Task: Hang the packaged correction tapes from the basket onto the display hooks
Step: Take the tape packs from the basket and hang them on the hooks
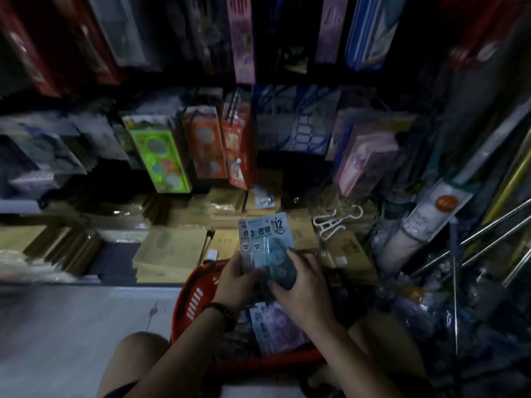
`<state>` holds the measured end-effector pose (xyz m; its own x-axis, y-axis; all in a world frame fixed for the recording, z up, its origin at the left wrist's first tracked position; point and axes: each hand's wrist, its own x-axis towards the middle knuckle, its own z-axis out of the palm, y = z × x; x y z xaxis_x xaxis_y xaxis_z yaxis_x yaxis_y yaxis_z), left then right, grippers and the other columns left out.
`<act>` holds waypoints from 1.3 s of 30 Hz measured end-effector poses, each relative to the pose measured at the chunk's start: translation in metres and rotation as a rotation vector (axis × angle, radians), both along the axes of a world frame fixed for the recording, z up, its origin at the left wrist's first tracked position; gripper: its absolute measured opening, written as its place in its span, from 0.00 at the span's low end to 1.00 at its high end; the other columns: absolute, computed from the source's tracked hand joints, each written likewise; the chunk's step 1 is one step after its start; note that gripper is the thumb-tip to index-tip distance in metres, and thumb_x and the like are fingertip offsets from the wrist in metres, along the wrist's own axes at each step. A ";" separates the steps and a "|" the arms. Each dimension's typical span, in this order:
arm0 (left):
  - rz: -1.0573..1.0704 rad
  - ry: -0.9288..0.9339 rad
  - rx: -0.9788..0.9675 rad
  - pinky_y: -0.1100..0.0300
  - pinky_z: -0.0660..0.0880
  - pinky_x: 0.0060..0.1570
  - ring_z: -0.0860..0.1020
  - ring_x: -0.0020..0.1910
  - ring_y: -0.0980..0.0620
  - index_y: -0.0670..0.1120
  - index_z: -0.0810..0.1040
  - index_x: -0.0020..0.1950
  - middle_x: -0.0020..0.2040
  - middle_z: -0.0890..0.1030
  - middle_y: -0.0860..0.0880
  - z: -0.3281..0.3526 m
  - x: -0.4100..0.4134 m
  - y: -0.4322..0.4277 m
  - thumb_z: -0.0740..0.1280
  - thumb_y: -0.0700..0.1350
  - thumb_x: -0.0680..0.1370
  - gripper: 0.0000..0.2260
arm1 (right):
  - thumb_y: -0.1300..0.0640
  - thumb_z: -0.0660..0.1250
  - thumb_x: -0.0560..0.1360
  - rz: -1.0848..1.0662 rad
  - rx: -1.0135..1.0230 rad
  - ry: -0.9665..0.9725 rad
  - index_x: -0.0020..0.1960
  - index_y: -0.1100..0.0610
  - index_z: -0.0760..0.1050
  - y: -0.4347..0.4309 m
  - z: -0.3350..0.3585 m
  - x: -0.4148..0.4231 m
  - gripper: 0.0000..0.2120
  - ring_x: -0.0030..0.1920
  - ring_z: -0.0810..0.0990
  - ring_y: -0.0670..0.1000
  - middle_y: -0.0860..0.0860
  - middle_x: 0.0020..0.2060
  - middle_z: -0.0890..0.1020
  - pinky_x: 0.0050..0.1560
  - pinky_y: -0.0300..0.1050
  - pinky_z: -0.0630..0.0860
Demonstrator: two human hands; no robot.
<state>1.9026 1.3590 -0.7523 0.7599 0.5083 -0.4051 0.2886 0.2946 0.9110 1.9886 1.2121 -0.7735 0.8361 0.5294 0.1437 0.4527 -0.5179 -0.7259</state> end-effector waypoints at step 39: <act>-0.176 -0.516 0.506 0.47 0.86 0.46 0.88 0.49 0.45 0.47 0.83 0.57 0.50 0.89 0.47 0.525 0.205 -0.031 0.78 0.37 0.75 0.13 | 0.47 0.72 0.77 -0.392 0.097 -0.761 0.80 0.48 0.63 -0.089 0.528 0.274 0.35 0.68 0.72 0.54 0.48 0.70 0.70 0.64 0.54 0.76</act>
<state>2.1081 1.3276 -0.2274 0.8778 0.3908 0.2768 -0.2088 -0.2079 0.9556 2.2624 1.1231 -0.2459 0.6138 0.1788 0.7689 0.6351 -0.6903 -0.3466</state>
